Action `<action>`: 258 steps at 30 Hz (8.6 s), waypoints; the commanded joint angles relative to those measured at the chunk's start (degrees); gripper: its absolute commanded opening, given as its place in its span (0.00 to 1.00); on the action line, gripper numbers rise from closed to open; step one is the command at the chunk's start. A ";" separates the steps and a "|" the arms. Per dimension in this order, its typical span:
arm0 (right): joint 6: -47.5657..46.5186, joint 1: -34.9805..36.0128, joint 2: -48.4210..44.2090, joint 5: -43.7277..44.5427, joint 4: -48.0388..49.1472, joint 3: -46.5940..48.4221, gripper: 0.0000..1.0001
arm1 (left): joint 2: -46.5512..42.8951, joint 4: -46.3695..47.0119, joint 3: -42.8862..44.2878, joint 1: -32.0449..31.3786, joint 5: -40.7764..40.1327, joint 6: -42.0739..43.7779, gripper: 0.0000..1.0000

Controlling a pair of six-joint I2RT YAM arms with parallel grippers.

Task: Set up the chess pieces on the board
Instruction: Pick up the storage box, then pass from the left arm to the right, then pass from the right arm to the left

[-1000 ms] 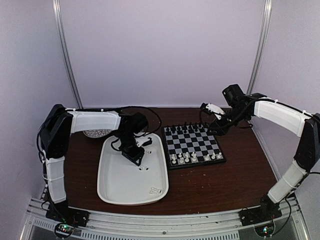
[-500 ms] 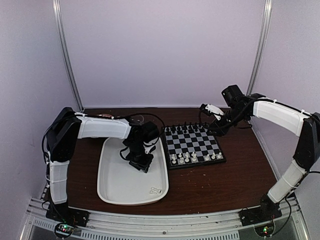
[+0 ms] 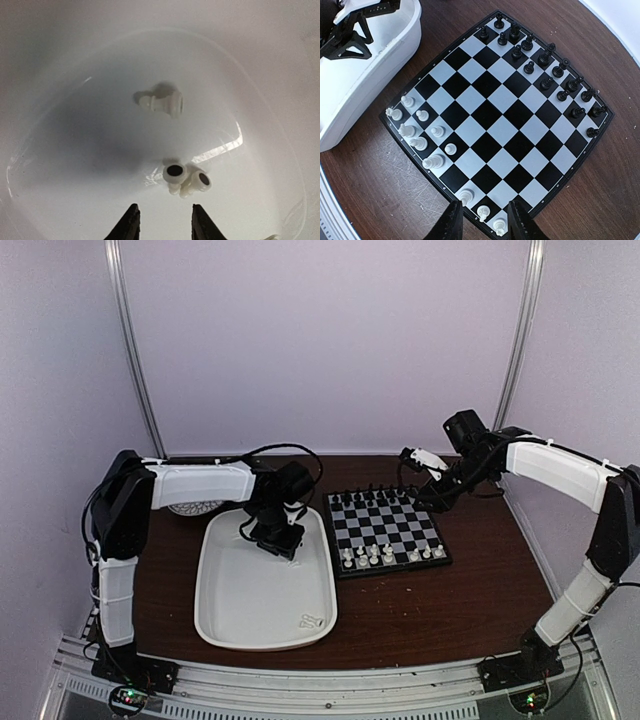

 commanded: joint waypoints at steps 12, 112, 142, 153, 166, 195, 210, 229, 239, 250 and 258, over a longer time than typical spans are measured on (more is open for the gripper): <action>-0.63 -0.36 -0.71 0.21 -0.37 0.04 0.34 | 5.46 -2.92 8.12 3.24 3.67 6.97 0.38; 27.81 24.96 19.05 -4.80 10.35 33.09 0.24 | -35.40 52.40 -25.03 0.42 6.59 -36.23 0.07; 3.35 20.99 15.60 3.83 -12.95 31.06 0.00 | -44.70 33.79 -24.34 2.54 -8.69 -17.25 0.69; -26.28 20.74 14.59 33.44 -34.23 29.39 0.00 | -47.41 30.07 -27.18 3.80 -13.25 -10.77 0.69; -40.75 20.57 25.71 46.89 -50.83 36.96 0.00 | -51.31 31.76 -33.12 4.48 -13.95 -11.36 0.69; -34.39 21.44 41.32 48.27 -52.98 43.13 0.03 | -48.07 32.73 -34.00 4.56 -9.46 -14.81 0.69; -33.73 21.36 33.67 44.86 -54.54 45.75 0.01 | -46.74 37.79 -35.73 4.56 -3.69 -3.15 0.72; -23.14 20.49 24.16 -6.75 -52.47 53.87 0.04 | -33.26 74.32 -41.00 2.85 35.46 -15.19 0.64; -20.24 22.37 25.77 -7.00 -50.52 54.05 0.05 | -26.30 75.54 -34.42 -0.04 37.45 -20.73 0.59; -17.93 22.76 26.57 -3.73 -48.15 54.00 0.05 | -21.15 74.91 -28.93 -1.83 42.14 -22.55 0.53; -17.33 22.76 27.28 -2.84 -47.40 54.49 0.05 | -19.90 75.72 -28.02 -2.10 43.85 -23.00 0.48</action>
